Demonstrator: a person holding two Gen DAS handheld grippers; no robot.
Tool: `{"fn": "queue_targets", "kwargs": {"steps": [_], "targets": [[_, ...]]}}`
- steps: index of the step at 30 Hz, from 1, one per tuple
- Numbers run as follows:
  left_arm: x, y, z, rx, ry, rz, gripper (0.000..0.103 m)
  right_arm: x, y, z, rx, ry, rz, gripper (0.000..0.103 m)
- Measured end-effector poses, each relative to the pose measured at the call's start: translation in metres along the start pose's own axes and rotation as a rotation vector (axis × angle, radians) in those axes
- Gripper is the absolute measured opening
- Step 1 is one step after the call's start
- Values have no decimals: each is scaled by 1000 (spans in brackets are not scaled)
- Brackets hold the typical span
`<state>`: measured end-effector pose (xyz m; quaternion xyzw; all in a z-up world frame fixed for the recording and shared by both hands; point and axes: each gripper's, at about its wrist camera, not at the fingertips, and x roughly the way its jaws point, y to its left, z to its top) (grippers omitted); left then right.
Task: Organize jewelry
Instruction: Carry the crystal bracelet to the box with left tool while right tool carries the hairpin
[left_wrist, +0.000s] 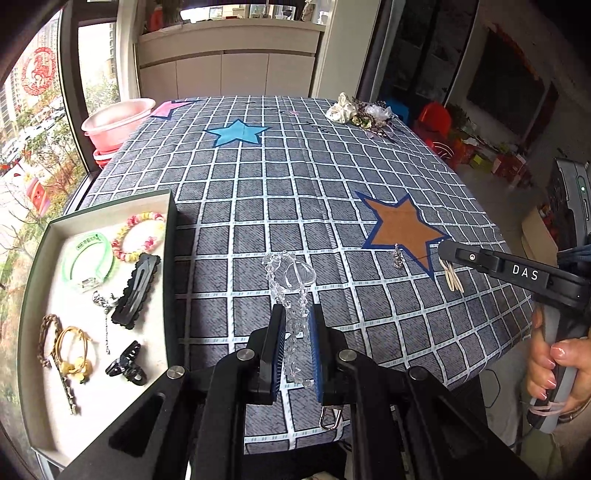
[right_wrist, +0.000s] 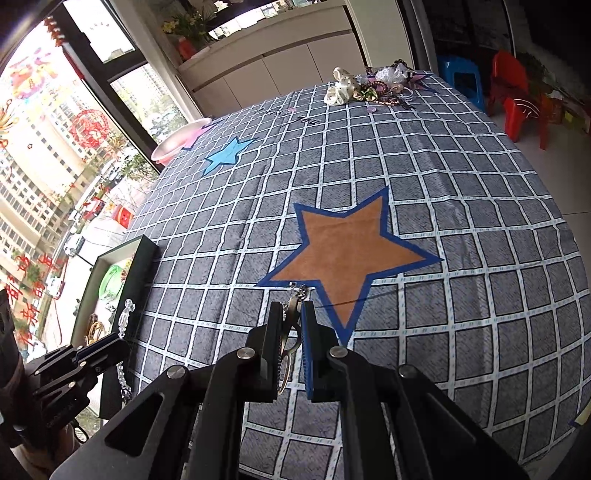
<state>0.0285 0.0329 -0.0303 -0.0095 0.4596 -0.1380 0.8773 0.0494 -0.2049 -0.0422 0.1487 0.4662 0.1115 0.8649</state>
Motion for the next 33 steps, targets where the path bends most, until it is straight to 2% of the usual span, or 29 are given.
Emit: {"fn": "queue_targets", "kwargs": {"steps": [12,21,33], "targets": [[-27,35,-10,-42,-62,46,21,1,70,-1,-117,-1,52,10],[-43,80,-28,-124,-91,88,21,14,132,-2,-225,19,92,10],[-69,149,-70,-232,-98,207,21,46,228,-26,-396,98,196,10]]}}
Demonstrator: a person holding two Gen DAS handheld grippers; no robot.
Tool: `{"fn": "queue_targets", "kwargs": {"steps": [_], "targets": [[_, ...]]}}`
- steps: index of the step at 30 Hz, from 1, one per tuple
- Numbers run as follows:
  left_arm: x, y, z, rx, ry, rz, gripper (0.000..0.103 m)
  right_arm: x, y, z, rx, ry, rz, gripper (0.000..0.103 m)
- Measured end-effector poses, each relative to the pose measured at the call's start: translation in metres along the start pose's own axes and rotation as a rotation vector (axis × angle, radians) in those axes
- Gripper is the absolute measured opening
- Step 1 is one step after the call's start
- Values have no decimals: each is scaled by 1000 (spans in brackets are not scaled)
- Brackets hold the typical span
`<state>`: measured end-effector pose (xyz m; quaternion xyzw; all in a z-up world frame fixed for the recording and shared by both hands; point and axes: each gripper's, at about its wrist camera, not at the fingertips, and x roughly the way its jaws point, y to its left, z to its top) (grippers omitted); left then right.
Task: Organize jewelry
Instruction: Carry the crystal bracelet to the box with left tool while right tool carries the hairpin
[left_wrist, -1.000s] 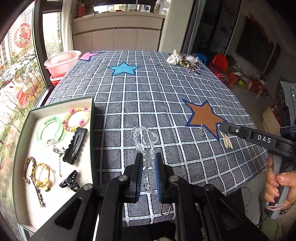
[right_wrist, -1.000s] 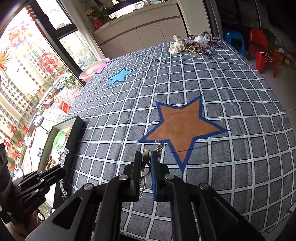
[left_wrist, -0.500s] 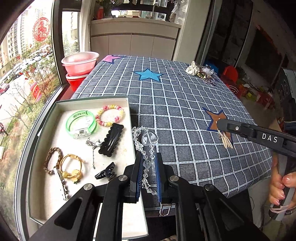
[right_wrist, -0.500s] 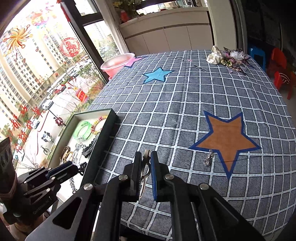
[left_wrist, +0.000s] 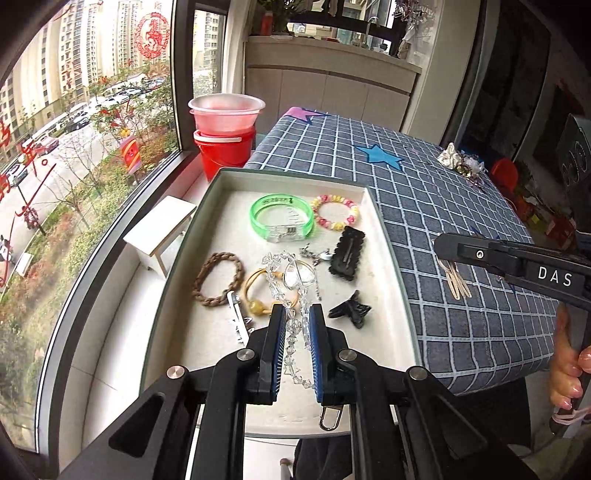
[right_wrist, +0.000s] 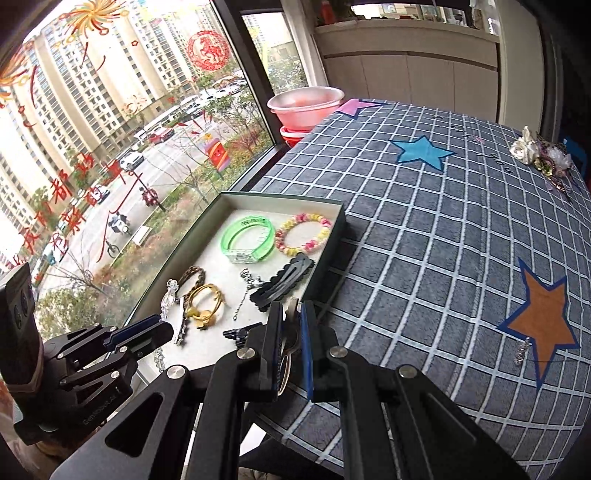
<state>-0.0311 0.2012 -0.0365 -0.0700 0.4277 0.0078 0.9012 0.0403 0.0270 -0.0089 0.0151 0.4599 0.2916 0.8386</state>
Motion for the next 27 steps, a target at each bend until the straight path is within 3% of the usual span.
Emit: {"fn": "queue_targets", "kwargs": {"steps": [11,18,27], "targets": [[12,39,-19,-43,65,38,21,51,58,-24,-73,124,101,10],[27,41,-20,-33,101,34,20,73,60,-36,-44,198,129,10],[45,44,-19,-55,151,31,21,88,47,-37,-28,216,74,10]]}}
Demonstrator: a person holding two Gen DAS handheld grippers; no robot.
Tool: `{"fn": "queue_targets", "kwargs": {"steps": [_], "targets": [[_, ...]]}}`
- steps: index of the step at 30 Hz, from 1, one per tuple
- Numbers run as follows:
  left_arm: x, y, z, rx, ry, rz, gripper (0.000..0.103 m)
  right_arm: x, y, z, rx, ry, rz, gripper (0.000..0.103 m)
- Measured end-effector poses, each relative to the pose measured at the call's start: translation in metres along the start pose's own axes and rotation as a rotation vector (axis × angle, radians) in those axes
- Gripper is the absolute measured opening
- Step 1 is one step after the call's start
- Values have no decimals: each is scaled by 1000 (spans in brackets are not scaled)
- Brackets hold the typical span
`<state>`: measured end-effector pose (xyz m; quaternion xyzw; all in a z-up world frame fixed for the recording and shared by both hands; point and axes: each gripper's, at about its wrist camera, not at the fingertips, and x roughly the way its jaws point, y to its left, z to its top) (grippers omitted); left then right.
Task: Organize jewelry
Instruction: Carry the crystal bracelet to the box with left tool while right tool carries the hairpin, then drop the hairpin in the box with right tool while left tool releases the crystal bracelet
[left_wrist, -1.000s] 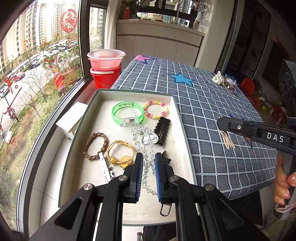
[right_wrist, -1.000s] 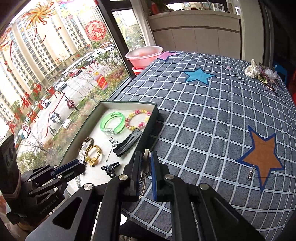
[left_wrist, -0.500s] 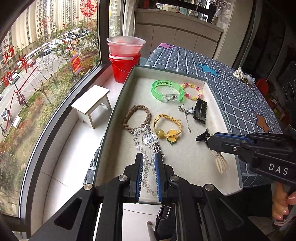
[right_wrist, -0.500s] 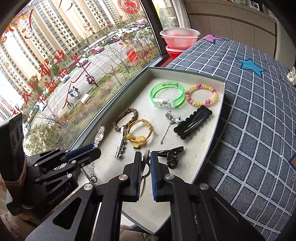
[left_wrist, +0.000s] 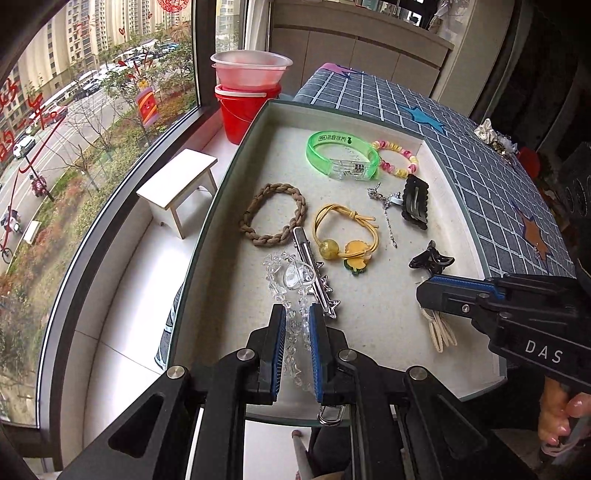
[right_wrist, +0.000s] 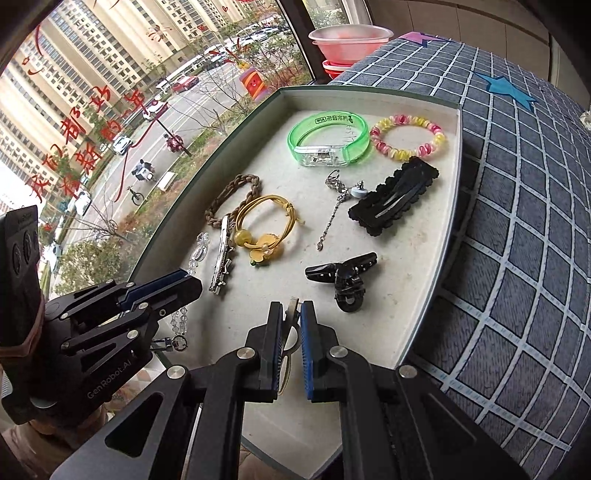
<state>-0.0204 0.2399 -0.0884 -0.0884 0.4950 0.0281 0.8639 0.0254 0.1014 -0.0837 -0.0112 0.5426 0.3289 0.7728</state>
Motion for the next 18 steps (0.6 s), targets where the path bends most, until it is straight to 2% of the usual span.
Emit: {"fn": "queue_targets", "kwargs": {"steps": [18], "targets": [[17,-15,21,10,3,6,21,5,-17,29,-32,-32,-108,10]]}}
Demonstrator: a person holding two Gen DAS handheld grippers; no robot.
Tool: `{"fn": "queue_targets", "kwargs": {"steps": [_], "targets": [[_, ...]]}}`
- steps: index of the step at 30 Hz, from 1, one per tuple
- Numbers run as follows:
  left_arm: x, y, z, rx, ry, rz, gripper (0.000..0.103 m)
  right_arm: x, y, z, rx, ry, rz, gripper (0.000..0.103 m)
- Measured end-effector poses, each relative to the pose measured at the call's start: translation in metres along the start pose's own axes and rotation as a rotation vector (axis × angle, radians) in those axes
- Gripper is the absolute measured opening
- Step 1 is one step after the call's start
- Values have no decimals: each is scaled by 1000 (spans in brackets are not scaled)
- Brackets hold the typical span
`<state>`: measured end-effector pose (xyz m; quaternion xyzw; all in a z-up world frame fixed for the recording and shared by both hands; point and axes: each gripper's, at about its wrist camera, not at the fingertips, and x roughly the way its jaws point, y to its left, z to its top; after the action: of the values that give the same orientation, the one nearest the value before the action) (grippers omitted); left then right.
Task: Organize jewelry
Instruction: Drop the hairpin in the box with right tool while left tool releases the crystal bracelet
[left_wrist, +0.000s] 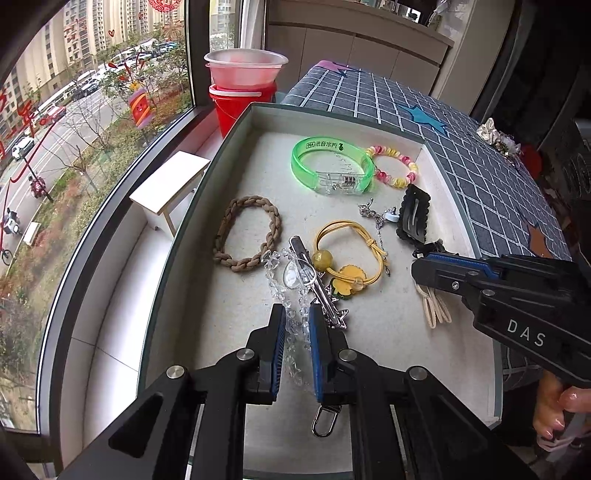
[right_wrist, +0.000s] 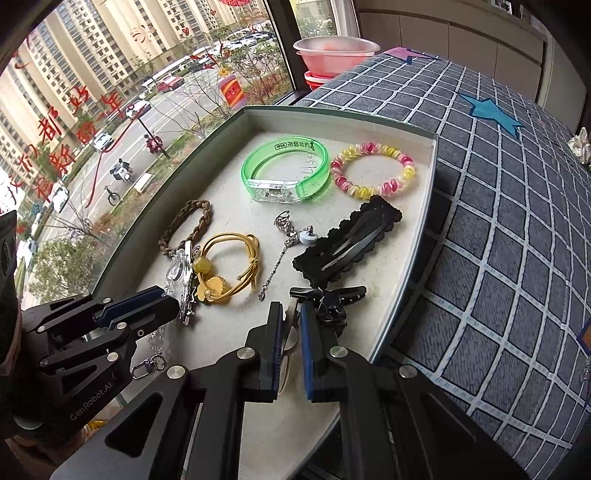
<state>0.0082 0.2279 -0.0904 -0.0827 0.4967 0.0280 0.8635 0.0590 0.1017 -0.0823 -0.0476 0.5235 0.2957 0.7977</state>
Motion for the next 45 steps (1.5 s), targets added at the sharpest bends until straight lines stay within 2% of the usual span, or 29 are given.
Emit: {"fn": "queue_targets", "kwargs": {"steps": [9,16,21,28,33,35,39,40,41,43,45], "targets": [[-3,-3,-5,19,-9,44,21,5,10,1,-70,-5,-58,11],[-4,-4,-6,13,-11,55,21,5,10,1,-88,-8,-74,11],[-3,-9,-5,25,-11,81,21,3,11,-2,-93,-2,-66,15],[-9,-8,-5,-4,-20,85,21,-4,14,-1,-80,-12,-33,38],[-13,-8,-3,-17,-30,107,21,-24,10,4,-53,-47,-13,41],[-17,-9,-3,-15,-43,109,21,-33,8,5,-48,-61,-20,46],[-24,-11,-1,0,-69,115,21,-47,0,5,-30,-78,-36,48],[-24,-13,0,5,-74,119,30,-50,-2,5,-24,-81,-38,48],[-25,-14,1,10,-78,124,66,-52,-5,5,-16,-82,-41,48],[-30,-16,1,8,-110,144,103,-56,-10,5,-1,-86,-46,48],[-34,-20,3,29,-131,143,103,-59,-15,4,15,-89,-49,48]]}}
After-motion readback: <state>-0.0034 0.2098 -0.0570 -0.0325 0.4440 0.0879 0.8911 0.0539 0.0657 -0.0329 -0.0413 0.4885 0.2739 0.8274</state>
